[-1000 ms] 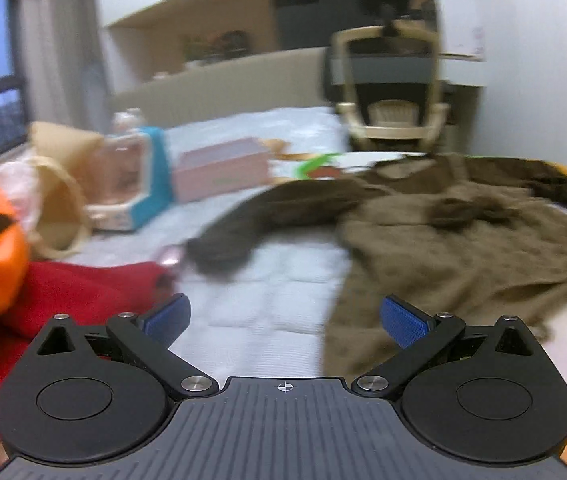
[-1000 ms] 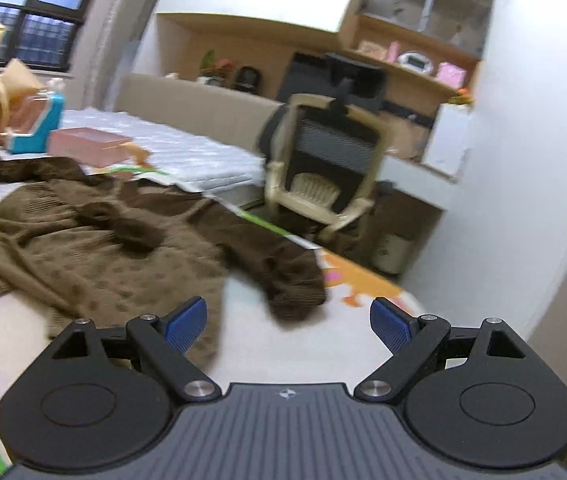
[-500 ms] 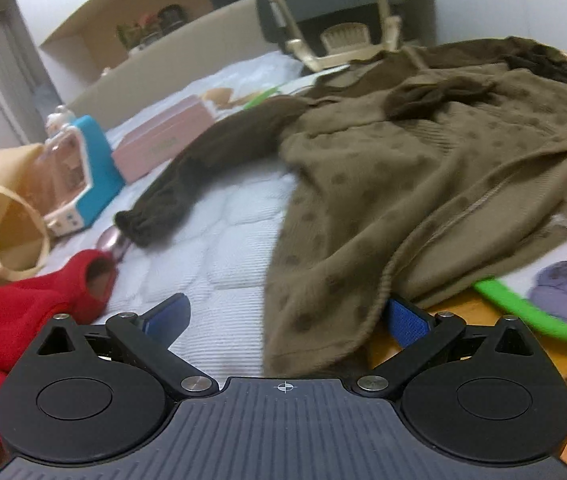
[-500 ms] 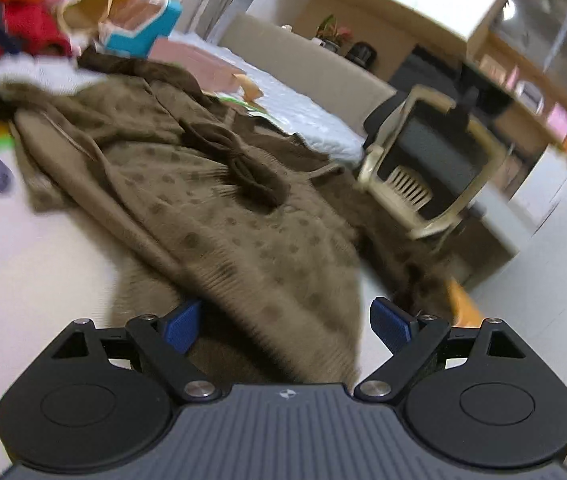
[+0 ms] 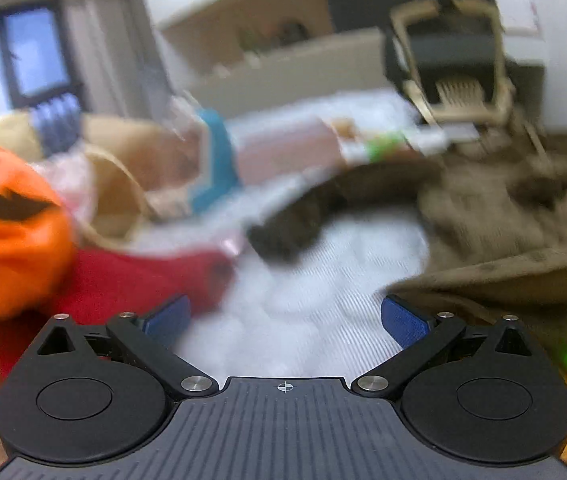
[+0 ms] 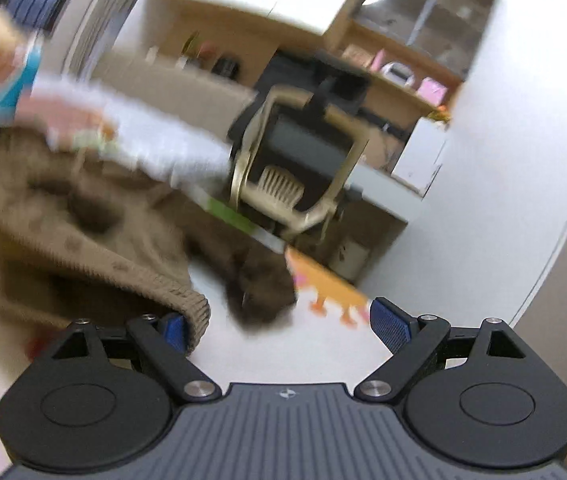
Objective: Fold clothes
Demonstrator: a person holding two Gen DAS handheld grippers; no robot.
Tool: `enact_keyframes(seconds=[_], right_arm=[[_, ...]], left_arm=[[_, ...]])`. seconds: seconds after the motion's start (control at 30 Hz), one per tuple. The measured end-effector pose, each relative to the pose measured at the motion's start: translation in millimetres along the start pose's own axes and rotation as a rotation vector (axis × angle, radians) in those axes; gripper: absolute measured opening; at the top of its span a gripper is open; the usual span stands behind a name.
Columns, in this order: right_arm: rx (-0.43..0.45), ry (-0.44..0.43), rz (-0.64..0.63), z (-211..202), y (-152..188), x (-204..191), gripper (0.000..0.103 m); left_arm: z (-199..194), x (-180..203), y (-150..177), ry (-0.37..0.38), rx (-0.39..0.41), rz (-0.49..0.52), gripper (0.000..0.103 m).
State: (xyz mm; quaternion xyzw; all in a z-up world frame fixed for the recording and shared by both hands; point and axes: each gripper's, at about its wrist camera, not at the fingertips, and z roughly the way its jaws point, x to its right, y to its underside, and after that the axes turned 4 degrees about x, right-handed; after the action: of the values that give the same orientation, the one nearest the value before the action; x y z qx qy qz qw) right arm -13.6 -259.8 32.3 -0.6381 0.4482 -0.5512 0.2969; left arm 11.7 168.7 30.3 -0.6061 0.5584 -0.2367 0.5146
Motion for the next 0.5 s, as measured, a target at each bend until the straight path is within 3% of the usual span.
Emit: enact_keyframes(seconds=[0.07,0.13,0.27,0.4,0.5], right_arm=[[0.052,-0.013,0.049,-18.9,-12.9,14.4,0.089],[0.049,-0.056,0.031,-29.1,-12.2,17.8,0.089],[-0.067,-0.159,-0.037,-36.4,16.3,10.4,0.092],[-0.192,-0.205,0.011,-39.4,49.6,12.8,0.092],[-0.176,-0.239,0.066,-45.7,45.8,20.2,0.093]], left_arm=[[-17.7,-10.0,-11.7,-0.007,0.048,-0.020,0.103],[-31.2,-20.5,-16.6,0.046,0.052,-0.043,0.103],[-40.6,-30.4,-7.1,0.233,-0.007,-0.056,0.103],[-39.7,-20.7,1.0,0.405,-0.041,-0.088,0.103],[-34.0,-11.1,-8.3,0.540,-0.055,-0.166,0.103]])
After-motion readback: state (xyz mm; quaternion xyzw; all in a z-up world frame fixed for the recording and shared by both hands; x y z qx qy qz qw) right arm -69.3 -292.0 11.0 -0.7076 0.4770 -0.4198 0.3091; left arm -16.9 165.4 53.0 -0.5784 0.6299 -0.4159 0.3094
